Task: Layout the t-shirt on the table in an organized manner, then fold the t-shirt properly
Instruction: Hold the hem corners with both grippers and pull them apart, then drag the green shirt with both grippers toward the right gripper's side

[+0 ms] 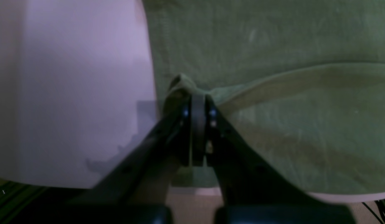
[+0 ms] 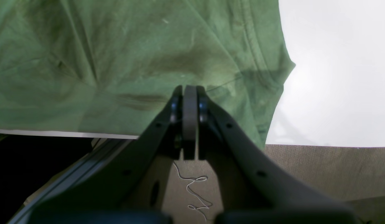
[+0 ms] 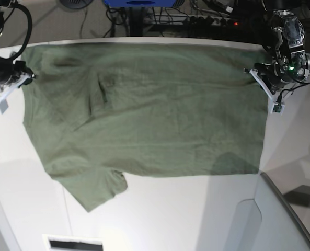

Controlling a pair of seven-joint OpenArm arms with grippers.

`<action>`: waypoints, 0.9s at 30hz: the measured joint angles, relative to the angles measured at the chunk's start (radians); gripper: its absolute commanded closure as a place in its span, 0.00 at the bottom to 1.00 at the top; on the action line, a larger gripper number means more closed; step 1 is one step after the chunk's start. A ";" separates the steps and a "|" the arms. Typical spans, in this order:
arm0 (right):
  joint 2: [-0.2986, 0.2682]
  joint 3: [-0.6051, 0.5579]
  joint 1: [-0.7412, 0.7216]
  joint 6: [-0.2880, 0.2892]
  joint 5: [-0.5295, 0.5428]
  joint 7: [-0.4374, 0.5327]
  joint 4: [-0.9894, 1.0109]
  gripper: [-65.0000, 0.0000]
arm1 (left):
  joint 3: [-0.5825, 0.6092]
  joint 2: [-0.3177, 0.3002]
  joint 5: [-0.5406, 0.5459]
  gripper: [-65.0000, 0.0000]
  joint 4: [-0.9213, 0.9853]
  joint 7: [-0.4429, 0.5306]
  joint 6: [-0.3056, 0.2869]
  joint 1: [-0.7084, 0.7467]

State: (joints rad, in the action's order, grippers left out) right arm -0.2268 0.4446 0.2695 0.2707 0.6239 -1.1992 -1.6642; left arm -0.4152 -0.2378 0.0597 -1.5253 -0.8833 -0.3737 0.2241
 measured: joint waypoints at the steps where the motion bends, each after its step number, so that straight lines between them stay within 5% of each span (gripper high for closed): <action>1: 0.000 0.000 0.001 0.000 0.000 0.000 0.000 1.00 | 0.000 0.000 0.000 1.00 0.000 0.000 0.000 -0.003; 7: 0.000 0.000 0.005 0.000 0.000 0.000 0.000 1.00 | 0.000 0.000 0.000 1.00 -0.001 0.002 0.000 -0.008; 13: 0.000 0.000 0.005 0.000 0.000 0.000 0.000 1.00 | 0.000 -0.001 0.000 0.66 -0.004 0.002 0.000 -0.009; 17: 0.000 0.000 0.006 0.001 0.000 0.000 0.000 1.00 | -0.018 0.000 0.002 0.58 -0.004 0.003 -0.001 -0.009; 24: 0.000 -0.001 0.006 0.001 0.000 0.000 0.000 1.00 | -0.133 0.010 0.002 0.60 -0.164 -0.004 0.000 0.014; 27: 0.017 -0.001 0.009 0.000 -0.003 0.046 -0.006 1.00 | -0.119 0.060 0.024 0.83 -0.245 0.022 -0.004 0.080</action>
State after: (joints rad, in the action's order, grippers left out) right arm -0.2096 0.4435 0.2787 0.2710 0.6205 -1.1530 -1.6703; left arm -0.5346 -0.1780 0.0834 -1.7706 -0.8616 -0.3779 0.3042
